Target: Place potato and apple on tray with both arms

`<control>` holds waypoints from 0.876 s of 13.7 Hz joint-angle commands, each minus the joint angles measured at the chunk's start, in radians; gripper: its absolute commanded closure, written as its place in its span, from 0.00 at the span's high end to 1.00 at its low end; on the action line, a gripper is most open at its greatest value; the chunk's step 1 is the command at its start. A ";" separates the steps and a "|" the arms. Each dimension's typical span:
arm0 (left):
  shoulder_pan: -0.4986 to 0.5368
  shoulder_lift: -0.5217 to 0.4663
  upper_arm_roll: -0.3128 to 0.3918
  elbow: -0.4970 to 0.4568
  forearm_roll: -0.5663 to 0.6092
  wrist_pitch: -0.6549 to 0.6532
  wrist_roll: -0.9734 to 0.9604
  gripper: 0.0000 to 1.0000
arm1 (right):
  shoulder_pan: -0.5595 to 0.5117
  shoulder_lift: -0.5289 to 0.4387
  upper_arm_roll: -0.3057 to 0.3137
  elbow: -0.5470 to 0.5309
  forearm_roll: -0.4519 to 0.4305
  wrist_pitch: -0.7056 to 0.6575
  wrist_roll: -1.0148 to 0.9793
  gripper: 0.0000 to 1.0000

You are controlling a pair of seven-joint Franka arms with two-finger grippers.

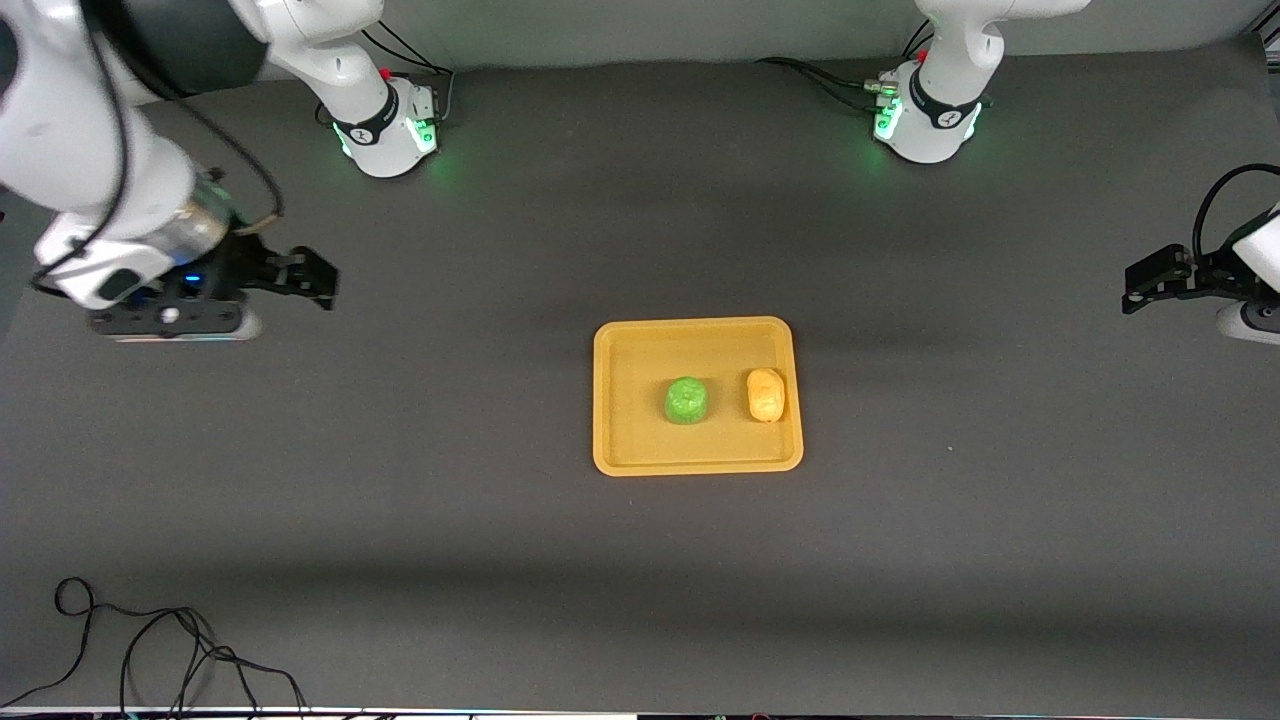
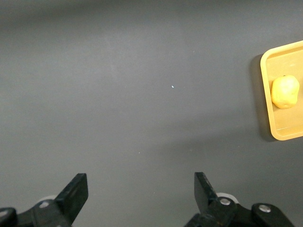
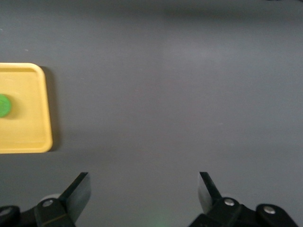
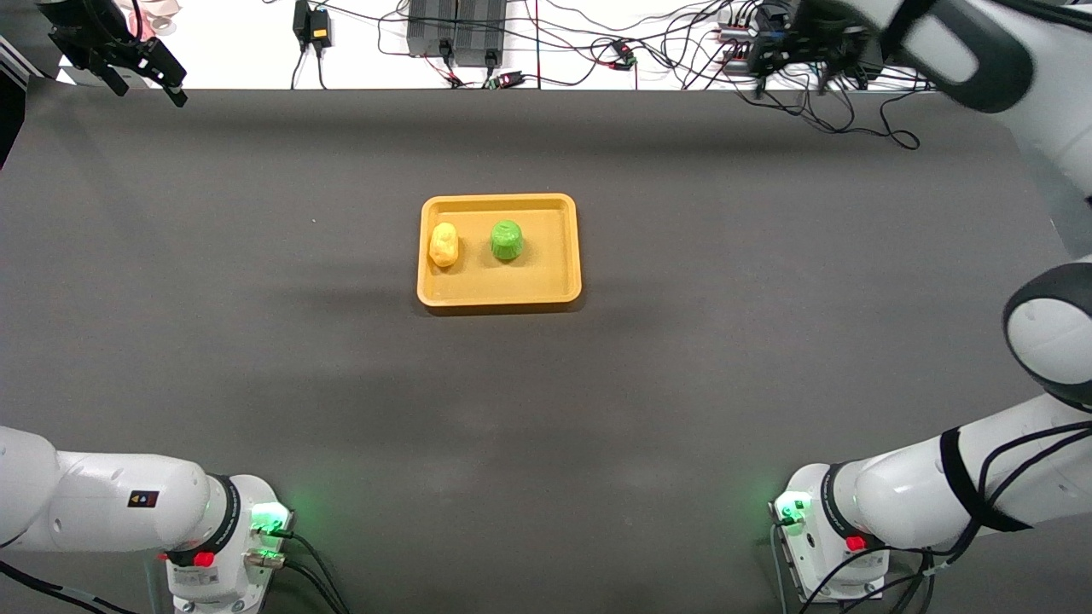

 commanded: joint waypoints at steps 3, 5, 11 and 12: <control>-0.023 0.001 0.001 0.042 -0.009 -0.021 0.015 1.00 | -0.135 -0.053 -0.032 -0.055 0.028 -0.007 -0.128 1.00; -0.023 0.004 0.001 0.062 -0.008 -0.019 0.020 1.00 | -0.131 -0.051 -0.080 -0.055 0.030 -0.007 -0.131 1.00; -0.014 0.021 0.003 0.073 -0.012 -0.013 0.029 1.00 | -0.130 -0.044 -0.101 -0.043 0.036 -0.010 -0.130 1.00; -0.014 0.015 0.006 0.074 -0.012 -0.018 0.023 1.00 | -0.130 -0.044 -0.101 -0.043 0.060 -0.010 -0.128 1.00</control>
